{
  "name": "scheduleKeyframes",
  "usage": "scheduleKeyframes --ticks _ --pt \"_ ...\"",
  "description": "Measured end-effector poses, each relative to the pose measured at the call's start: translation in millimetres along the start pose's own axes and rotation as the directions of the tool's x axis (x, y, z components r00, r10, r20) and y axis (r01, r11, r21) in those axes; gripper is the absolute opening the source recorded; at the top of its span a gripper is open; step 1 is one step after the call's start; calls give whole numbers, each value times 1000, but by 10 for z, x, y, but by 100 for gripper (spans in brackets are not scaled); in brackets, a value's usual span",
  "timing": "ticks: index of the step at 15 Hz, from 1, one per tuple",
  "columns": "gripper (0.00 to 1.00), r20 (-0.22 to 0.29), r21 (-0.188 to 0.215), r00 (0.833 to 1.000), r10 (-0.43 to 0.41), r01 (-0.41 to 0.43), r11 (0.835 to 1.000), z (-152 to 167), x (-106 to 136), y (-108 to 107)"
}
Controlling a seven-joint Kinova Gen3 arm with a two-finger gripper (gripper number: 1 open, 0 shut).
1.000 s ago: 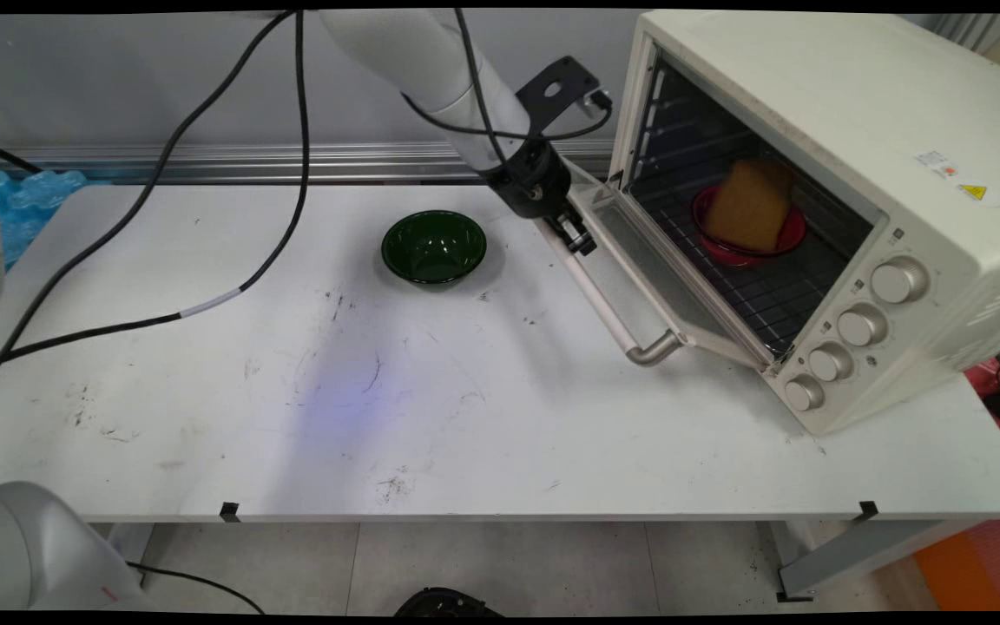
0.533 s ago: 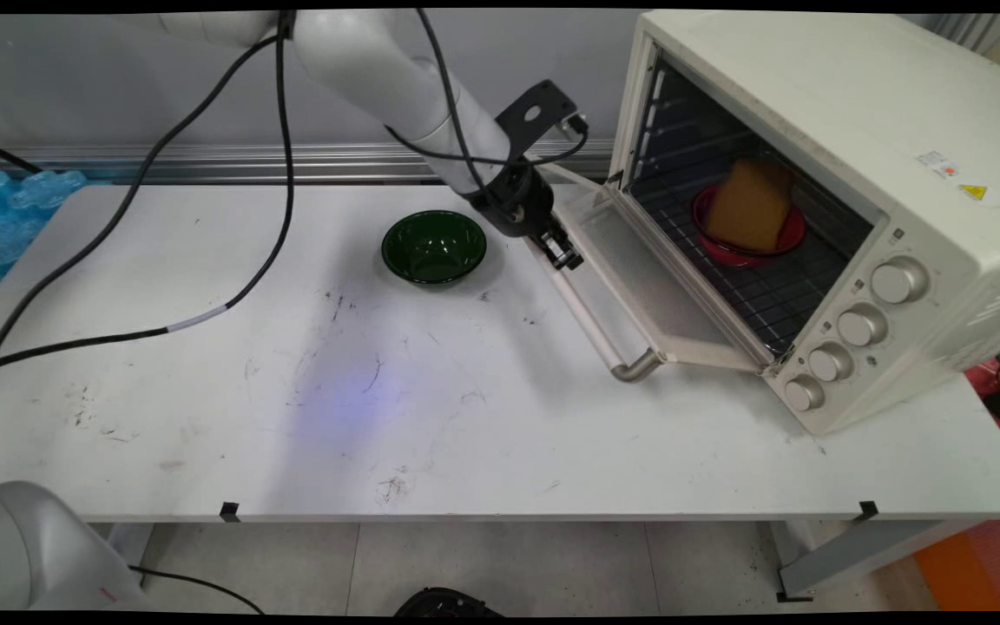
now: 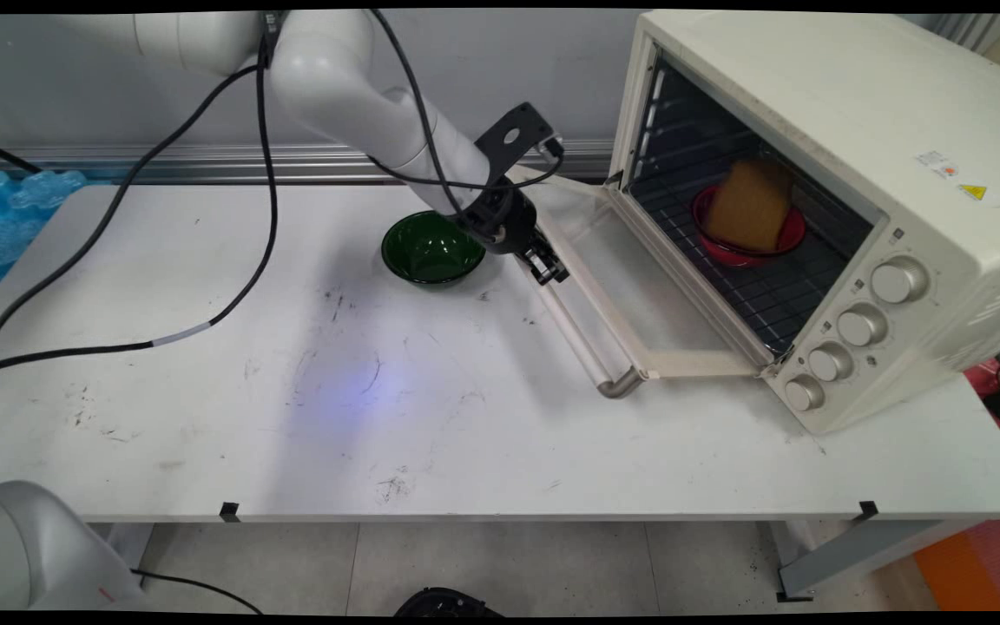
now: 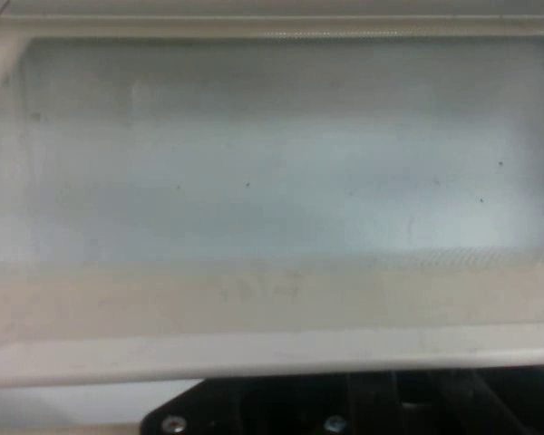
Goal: Open the oven
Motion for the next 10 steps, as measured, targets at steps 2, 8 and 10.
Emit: scheduleKeyframes --ticks 2,8,10 --pt "0 -9 2 1000 -3 3 1000 7 -67 -13" --pt "0 -49 3 999 -1 1 1000 -17 -230 -21" --pt "0 -62 3 998 4 -4 1000 -38 -269 -23"
